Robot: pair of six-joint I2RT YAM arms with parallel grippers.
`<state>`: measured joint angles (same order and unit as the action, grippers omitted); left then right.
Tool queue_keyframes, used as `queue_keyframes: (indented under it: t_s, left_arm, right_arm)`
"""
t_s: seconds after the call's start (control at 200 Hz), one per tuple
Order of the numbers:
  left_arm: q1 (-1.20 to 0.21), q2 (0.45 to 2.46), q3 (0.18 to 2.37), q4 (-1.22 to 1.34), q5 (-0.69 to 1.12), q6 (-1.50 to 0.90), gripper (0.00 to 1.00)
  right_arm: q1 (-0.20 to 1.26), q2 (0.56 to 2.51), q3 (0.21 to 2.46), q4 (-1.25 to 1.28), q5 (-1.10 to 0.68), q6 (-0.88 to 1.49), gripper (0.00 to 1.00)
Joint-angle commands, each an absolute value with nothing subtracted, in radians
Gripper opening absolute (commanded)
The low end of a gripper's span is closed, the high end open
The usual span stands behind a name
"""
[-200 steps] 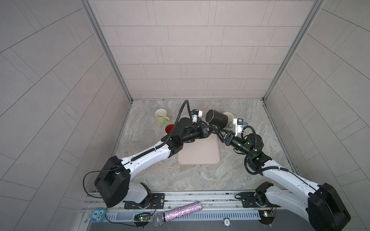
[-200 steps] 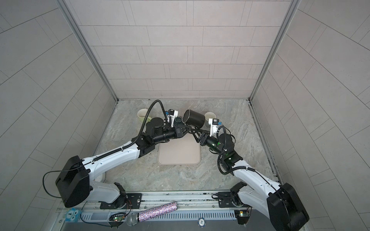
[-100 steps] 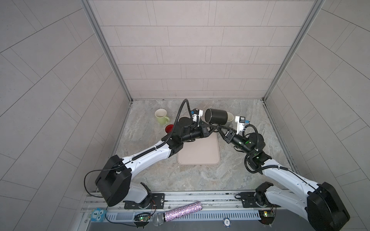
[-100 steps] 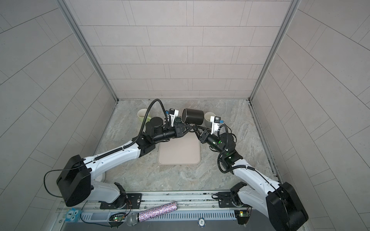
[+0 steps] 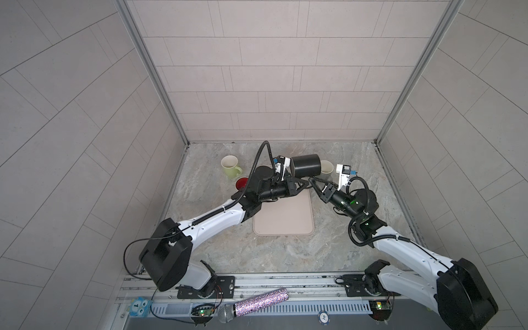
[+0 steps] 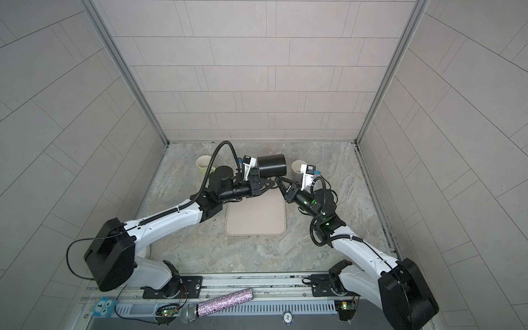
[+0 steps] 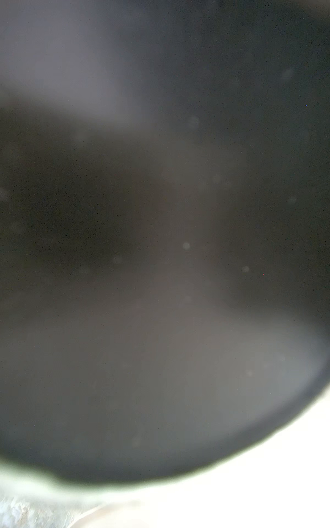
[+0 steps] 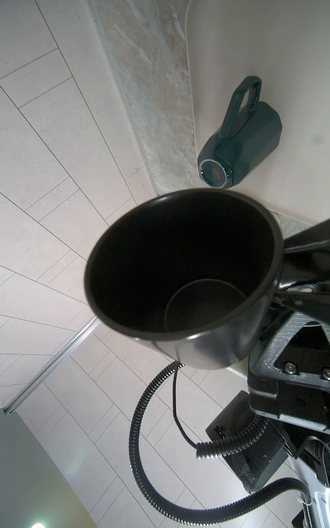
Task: Turn the mug right side up
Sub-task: Place the mug at the middle-right of the table.
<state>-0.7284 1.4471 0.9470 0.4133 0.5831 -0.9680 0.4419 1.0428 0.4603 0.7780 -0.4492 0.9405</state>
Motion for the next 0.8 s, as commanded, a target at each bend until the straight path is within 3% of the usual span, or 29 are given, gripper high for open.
queue_keyframes:
  t_s: [0.0,0.15,0.21,0.495,0.796]
  left_arm:
    - [-0.735,1.456,0.957,0.471,0.627,-0.98,0.0]
    - [-0.727,1.457,0.964,0.446,0.617,-0.964,0.02]
    - [-0.726,1.457,0.968,0.436,0.614,-0.957,0.1]
    - [-0.722,1.449,0.962,0.422,0.59,-0.935,0.53]
    - [-0.721,1.413,0.948,0.374,0.546,-0.899,0.66]
  right_arm:
    - [0.479,1.043,0.503,0.868,-0.581,0.893,0.11]
    - [0.479,1.047,0.511,0.846,-0.584,0.88,0.04]
    - [0.478,1.049,0.514,0.837,-0.586,0.876,0.0]
    - [0.478,1.025,0.528,0.743,-0.556,0.839,0.0]
    - [0.478,1.018,0.534,0.619,-0.472,0.797,0.0]
